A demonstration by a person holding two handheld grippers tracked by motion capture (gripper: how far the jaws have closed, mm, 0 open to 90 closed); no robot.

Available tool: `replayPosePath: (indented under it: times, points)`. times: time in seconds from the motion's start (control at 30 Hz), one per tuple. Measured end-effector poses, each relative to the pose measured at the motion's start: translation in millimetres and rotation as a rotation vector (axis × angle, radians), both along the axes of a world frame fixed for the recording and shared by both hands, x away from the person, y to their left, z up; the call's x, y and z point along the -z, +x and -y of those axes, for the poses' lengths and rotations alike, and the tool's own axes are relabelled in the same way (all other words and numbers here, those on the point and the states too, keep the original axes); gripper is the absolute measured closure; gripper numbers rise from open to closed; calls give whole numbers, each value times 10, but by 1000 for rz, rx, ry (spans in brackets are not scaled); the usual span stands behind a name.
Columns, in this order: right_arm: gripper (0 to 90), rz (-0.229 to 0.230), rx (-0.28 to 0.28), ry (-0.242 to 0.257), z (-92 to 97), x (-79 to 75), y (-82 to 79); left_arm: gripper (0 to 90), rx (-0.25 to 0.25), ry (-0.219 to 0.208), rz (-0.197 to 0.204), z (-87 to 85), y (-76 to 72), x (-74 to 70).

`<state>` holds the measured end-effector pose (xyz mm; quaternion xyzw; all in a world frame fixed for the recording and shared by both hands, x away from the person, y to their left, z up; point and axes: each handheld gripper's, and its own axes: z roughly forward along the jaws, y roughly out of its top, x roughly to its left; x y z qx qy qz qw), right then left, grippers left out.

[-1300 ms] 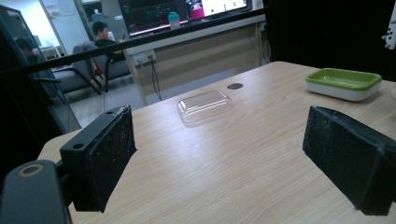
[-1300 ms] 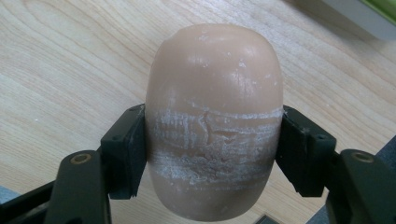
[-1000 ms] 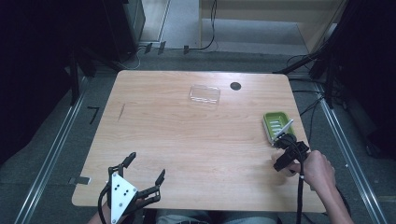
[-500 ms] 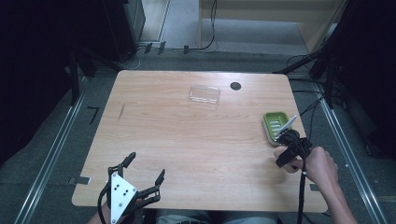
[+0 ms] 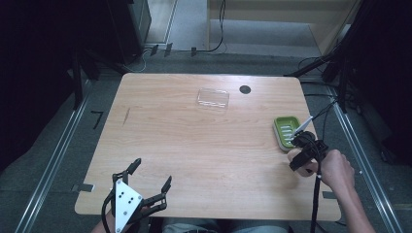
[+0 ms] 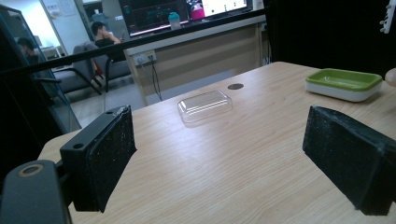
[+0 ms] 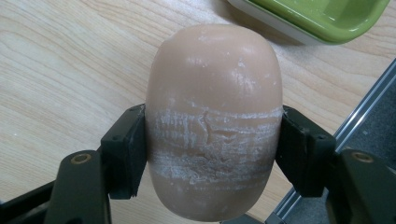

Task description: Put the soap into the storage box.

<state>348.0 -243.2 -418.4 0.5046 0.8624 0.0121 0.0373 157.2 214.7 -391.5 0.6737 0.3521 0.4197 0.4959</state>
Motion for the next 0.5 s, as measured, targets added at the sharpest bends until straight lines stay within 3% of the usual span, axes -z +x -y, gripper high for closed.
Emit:
replayPosePath:
  times: [0.5]
  points:
    - [336, 7, 45, 14, 87, -49, 151, 99, 0, 3, 0, -3, 3, -1]
